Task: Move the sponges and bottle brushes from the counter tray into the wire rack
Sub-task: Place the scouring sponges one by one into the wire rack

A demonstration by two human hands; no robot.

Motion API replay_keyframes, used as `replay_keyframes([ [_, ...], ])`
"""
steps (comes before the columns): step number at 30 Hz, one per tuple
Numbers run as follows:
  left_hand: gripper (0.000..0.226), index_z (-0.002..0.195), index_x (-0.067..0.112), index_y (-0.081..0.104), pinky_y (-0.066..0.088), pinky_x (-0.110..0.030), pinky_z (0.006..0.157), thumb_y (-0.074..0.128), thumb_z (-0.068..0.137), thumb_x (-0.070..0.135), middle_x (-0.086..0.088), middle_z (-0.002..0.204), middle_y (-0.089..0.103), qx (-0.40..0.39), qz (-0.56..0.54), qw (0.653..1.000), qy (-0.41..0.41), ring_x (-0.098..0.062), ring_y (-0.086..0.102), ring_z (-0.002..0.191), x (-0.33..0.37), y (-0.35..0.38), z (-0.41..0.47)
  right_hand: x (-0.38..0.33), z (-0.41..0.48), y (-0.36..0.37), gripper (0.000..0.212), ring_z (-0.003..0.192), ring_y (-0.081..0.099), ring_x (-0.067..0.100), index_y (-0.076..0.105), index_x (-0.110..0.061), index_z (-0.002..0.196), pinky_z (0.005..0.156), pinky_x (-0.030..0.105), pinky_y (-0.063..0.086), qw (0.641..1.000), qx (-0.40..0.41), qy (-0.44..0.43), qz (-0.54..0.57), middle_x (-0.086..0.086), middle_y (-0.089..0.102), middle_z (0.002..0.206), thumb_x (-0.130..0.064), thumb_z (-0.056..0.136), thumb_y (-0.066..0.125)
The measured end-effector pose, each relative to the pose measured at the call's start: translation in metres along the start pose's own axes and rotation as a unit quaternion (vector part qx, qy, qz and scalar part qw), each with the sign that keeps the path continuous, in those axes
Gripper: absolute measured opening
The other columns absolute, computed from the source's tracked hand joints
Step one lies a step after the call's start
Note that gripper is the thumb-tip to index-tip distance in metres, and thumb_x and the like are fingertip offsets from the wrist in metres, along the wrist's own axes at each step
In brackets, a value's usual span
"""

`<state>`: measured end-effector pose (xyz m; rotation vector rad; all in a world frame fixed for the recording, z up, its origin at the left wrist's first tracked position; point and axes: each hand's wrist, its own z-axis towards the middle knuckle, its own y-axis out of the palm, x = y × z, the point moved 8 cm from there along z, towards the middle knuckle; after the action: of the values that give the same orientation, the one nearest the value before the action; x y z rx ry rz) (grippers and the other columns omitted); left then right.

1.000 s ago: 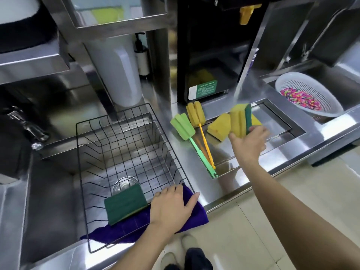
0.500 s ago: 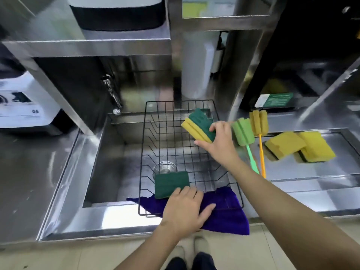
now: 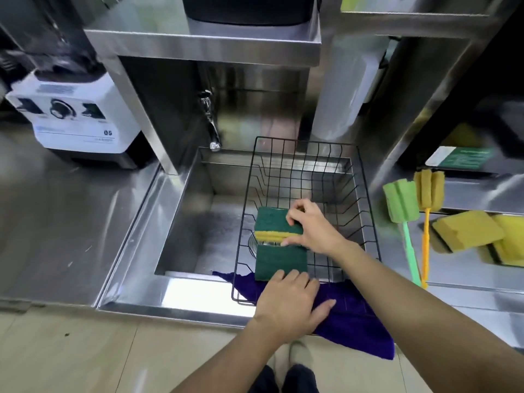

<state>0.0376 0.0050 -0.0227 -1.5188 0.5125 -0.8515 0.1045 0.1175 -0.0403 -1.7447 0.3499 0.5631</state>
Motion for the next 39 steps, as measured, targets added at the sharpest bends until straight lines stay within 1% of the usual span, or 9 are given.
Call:
replay_keyframes([
  [8,0.052,0.087,0.014,0.067,0.048,-0.033,0.065,0.030,0.089,0.051,-0.003,0.075,0.066,-0.007,-0.003,1.000,0.007,-0.021,0.058,0.070,0.002,0.004,0.001,0.015,0.000,0.006,0.027,0.125,0.037,0.021,0.048,-0.015,0.080,0.098,0.023,0.026,0.998,-0.043,0.017,0.038,0.006,0.048,0.129,-0.026,0.078,0.072],
  [13,0.046,0.079,0.016,0.064,0.047,-0.030,0.064,0.033,0.088,0.048,0.000,0.071,0.063,0.007,-0.004,1.000,0.010,-0.019,0.056,0.067,0.004,0.001,0.002,0.011,-0.001,0.001,0.026,0.125,0.040,0.022,0.058,-0.015,0.097,0.105,0.040,0.035,0.999,-0.046,0.016,-0.001,0.003,0.050,0.135,-0.033,0.082,0.066],
  [18,0.046,0.075,0.015,0.063,0.046,-0.030,0.063,0.035,0.087,0.049,-0.001,0.068,0.063,-0.012,-0.004,0.999,0.029,-0.020,0.055,0.065,0.019,0.003,0.013,0.006,-0.014,-0.011,0.030,0.132,0.035,0.022,0.063,-0.018,0.112,0.111,0.040,0.028,0.998,-0.036,0.013,-0.058,0.002,0.043,0.143,-0.035,0.088,0.058],
  [21,0.051,0.081,0.013,0.065,0.047,-0.033,0.065,0.032,0.088,0.052,-0.004,0.073,0.066,-0.045,-0.003,0.998,0.044,-0.022,0.058,0.069,0.035,0.009,0.024,0.014,-0.028,-0.031,0.031,0.127,0.043,0.021,0.060,-0.016,0.117,0.106,0.036,0.036,0.999,0.017,0.024,-0.022,0.002,0.047,0.136,-0.030,0.090,0.055],
  [25,0.072,0.107,0.012,0.056,0.040,-0.041,0.083,0.005,0.085,0.058,-0.009,0.102,0.064,-0.090,0.004,0.994,0.066,-0.027,0.055,0.094,0.061,0.019,0.037,0.046,-0.058,-0.080,0.025,0.107,0.055,0.025,0.062,-0.009,0.110,0.092,0.037,0.047,0.982,0.171,0.086,0.002,0.009,0.059,0.119,-0.021,0.091,0.053],
  [29,0.065,0.114,0.014,0.052,0.039,-0.039,0.090,0.014,0.090,0.062,-0.006,0.115,0.061,-0.119,0.008,0.991,0.052,-0.024,0.052,0.105,0.070,0.029,0.048,0.117,-0.109,-0.123,0.022,0.101,0.059,0.032,0.064,-0.004,0.104,0.085,0.036,0.045,0.890,0.347,0.272,0.113,0.016,0.065,0.109,-0.016,0.091,0.051],
  [33,0.063,0.116,0.015,0.050,0.039,-0.039,0.090,0.019,0.092,0.064,-0.006,0.119,0.059,-0.148,0.025,0.988,0.045,-0.023,0.052,0.107,0.074,0.035,0.056,0.191,-0.178,-0.128,0.031,0.106,0.059,0.036,0.059,0.000,0.110,0.087,0.038,0.045,0.711,0.488,0.451,0.232,0.020,0.064,0.115,-0.022,0.088,0.056],
  [36,0.062,0.114,0.016,0.051,0.040,-0.038,0.088,0.019,0.091,0.065,-0.004,0.116,0.060,-0.149,0.028,0.988,0.039,-0.022,0.053,0.104,0.075,0.035,0.058,0.228,-0.215,-0.115,0.063,0.117,0.053,0.040,0.049,0.003,0.122,0.095,0.046,0.044,0.605,0.497,0.559,0.273,0.023,0.056,0.126,-0.040,0.080,0.066],
  [39,0.062,0.110,0.017,0.052,0.041,-0.037,0.086,0.019,0.090,0.066,-0.003,0.112,0.060,-0.141,0.028,0.989,0.037,-0.022,0.054,0.102,0.075,0.034,0.059,0.255,-0.220,-0.099,0.083,0.122,0.046,0.040,0.050,0.004,0.123,0.102,0.050,0.042,0.596,0.419,0.611,0.310,0.023,0.052,0.130,-0.061,0.073,0.063],
])
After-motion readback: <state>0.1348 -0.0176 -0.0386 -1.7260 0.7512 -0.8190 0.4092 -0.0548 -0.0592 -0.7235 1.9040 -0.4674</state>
